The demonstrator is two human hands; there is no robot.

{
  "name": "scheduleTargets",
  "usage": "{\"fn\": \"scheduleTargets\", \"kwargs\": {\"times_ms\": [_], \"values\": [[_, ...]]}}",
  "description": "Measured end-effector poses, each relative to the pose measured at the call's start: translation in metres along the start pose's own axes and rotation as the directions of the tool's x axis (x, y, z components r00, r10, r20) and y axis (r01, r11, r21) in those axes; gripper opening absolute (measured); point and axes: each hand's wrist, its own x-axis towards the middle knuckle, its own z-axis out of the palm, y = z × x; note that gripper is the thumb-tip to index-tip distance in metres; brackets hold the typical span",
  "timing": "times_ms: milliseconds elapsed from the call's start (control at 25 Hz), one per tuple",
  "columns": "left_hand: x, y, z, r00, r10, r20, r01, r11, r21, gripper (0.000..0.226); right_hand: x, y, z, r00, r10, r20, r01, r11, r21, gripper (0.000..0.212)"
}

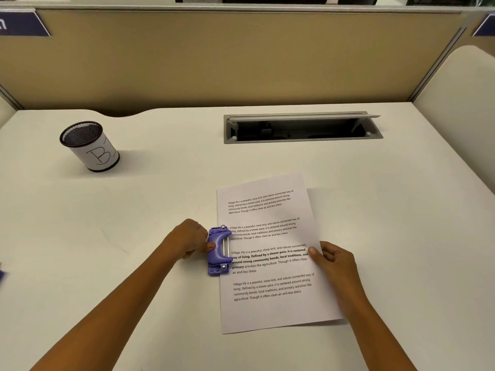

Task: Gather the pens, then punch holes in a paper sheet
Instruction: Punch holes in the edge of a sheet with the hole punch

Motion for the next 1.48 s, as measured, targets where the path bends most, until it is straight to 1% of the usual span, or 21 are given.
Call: {"fn": "scheduleTargets", "kwargs": {"times_ms": [200, 440, 520, 680, 760, 840, 960, 1040, 1080, 1160, 1200, 1240, 1320, 1400, 1480], "values": [[0.007, -0.005, 0.005, 1.000, 0.017, -0.002, -0.017, 1.000, 0.008, 0.032, 0.002, 0.001, 0.001, 1.000, -0.003, -0.008, 0.002, 1.000, -0.013, 0.015], [0.009, -0.007, 0.004, 1.000, -0.003, -0.009, 0.002, 1.000, -0.023, 0.032, 0.002, 0.001, 0.001, 1.000, -0.007, 0.003, 0.007, 1.000, -0.017, 0.013], [0.007, -0.006, 0.003, 1.000, -0.003, -0.013, 0.002, 1.000, -0.030, 0.033, 0.002, 0.001, 0.001, 1.000, -0.005, 0.000, 0.005, 1.000, -0.012, 0.016], [-0.005, -0.005, 0.012, 0.996, 0.015, -0.087, -0.019, 0.999, -0.050, 0.051, 0.002, 0.002, 0.002, 1.000, 0.005, -0.016, -0.005, 1.000, 0.019, 0.023], [-0.012, -0.003, 0.011, 0.993, 0.007, -0.116, -0.022, 0.991, -0.130, 0.056, 0.001, 0.001, 0.003, 1.000, -0.005, -0.022, 0.005, 1.000, 0.013, 0.020], [-0.017, 0.001, 0.004, 0.996, 0.003, -0.090, -0.025, 0.971, -0.239, 0.060, 0.000, -0.001, 0.003, 1.000, -0.010, -0.020, 0.010, 1.000, 0.009, 0.015], [-0.026, 0.003, -0.003, 0.999, 0.024, -0.035, -0.035, 0.939, -0.342, 0.062, -0.002, -0.006, 0.001, 1.000, 0.003, -0.008, -0.003, 0.999, 0.032, 0.012], [-0.031, -0.001, -0.002, 0.999, 0.040, -0.024, -0.047, 0.890, -0.453, 0.062, -0.003, -0.008, -0.002, 1.000, 0.023, -0.015, -0.022, 0.997, 0.074, 0.013], [-0.034, -0.004, -0.001, 0.999, 0.042, -0.035, -0.054, 0.866, -0.498, 0.062, -0.003, -0.010, -0.005, 0.999, 0.030, -0.021, -0.028, 0.995, 0.093, 0.018], [-0.040, -0.012, 0.004, 0.993, 0.037, -0.108, -0.092, 0.812, -0.576, 0.062, -0.006, -0.011, -0.011, 0.999, 0.034, -0.036, -0.030, 0.992, 0.121, 0.032], [-0.044, -0.017, 0.007, 0.986, 0.038, -0.161, -0.131, 0.774, -0.619, 0.063, -0.008, -0.012, -0.014, 0.998, 0.033, -0.049, -0.026, 0.991, 0.132, 0.035], [-0.047, -0.021, 0.011, 0.976, 0.041, -0.213, -0.174, 0.732, -0.659, 0.062, -0.009, -0.013, -0.018, 0.998, 0.024, -0.065, -0.014, 0.990, 0.143, 0.034], [-0.054, -0.027, 0.019, 0.947, 0.038, -0.319, -0.262, 0.669, -0.695, 0.057, -0.015, -0.018, -0.024, 0.995, -0.008, -0.096, 0.024, 0.986, 0.166, 0.023], [-0.063, -0.029, 0.026, 0.909, 0.022, -0.415, -0.334, 0.635, -0.696, 0.039, -0.023, -0.026, -0.028, 0.992, -0.053, -0.114, 0.074, 0.980, 0.186, 0.016], [-0.075, -0.025, 0.032, 0.882, 0.040, -0.469, -0.394, 0.609, -0.689, 0.015, -0.033, -0.036, -0.029, 0.987, -0.106, -0.119, 0.129, 0.971, 0.201, 0.015]]}}
